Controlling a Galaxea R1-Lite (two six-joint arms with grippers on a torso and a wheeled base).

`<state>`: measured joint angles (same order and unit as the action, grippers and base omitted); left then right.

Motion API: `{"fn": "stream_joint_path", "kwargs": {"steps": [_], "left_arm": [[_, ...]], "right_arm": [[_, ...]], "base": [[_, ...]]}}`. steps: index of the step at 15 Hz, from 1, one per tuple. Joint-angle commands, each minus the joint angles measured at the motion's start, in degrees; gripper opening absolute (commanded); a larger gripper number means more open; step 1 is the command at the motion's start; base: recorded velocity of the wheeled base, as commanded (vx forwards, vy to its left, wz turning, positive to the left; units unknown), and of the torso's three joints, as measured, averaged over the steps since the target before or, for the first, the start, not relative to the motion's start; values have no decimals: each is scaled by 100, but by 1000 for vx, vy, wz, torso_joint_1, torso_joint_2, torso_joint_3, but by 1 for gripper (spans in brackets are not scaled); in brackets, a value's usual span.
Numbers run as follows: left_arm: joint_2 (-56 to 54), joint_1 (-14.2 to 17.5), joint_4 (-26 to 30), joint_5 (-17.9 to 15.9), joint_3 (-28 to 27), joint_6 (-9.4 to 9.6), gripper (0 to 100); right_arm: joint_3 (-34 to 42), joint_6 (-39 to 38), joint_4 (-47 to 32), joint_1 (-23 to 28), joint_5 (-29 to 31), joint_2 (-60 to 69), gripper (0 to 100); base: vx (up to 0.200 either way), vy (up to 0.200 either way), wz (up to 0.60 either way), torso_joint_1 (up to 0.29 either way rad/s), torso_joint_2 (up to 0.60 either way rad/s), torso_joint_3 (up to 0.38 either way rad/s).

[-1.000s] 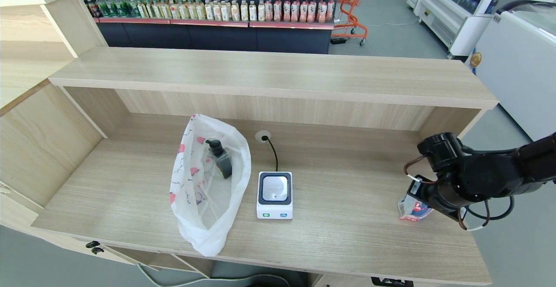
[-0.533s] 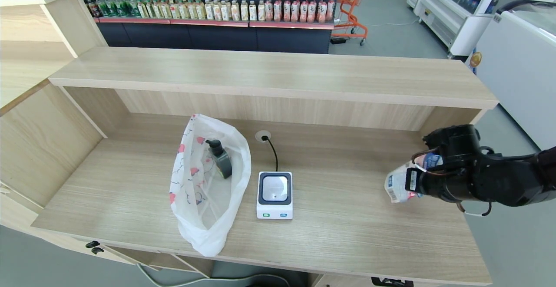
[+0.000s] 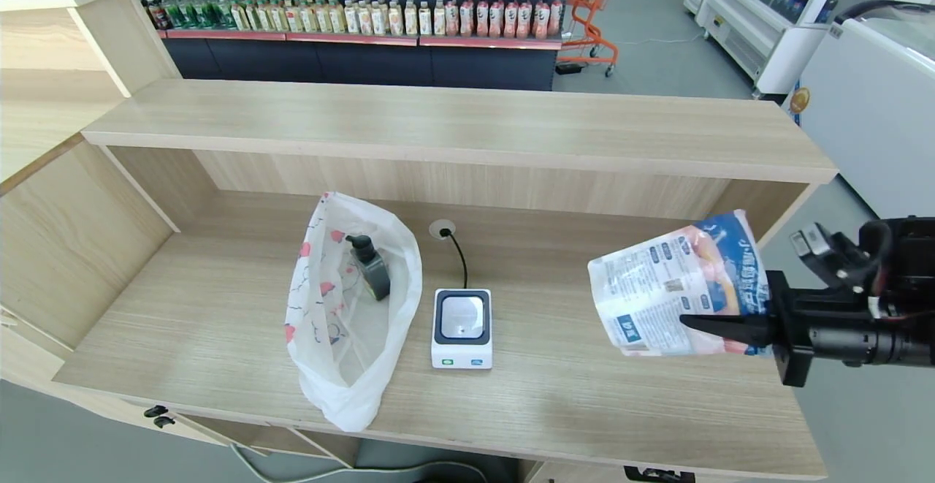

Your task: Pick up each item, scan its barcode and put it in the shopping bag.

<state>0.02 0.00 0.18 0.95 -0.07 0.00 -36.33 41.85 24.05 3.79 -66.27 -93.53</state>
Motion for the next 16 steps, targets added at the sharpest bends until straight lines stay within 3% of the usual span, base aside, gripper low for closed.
{"fn": "stream_joint_path", "kwargs": {"steps": [1, 4, 9, 11, 16], "left_arm": [[-2, 0, -1, 2, -1, 0, 100], [-2, 0, -1, 2, -1, 0, 100], [-2, 0, -1, 2, -1, 0, 100], [-2, 0, -1, 2, -1, 0, 100], [-2, 0, -1, 2, -1, 0, 100]], "right_arm": [[240, 658, -6, 166, -651, 238, 0], [205, 447, -102, -63, -703, 449, 0], [530, -2462, -498, -625, -580, 1601, 0], [812, -2708, -595, -942, -194, 1689, 0], [961, -2682, -876, -1328, -158, 1671, 0]], "base": [[0, 0, 0, 0, 0, 0], [0, 0, 0, 0, 0, 0], [0, 0, 0, 0, 0, 0], [0, 0, 0, 0, 0, 0], [0, 0, 0, 0, 0, 0]]}}
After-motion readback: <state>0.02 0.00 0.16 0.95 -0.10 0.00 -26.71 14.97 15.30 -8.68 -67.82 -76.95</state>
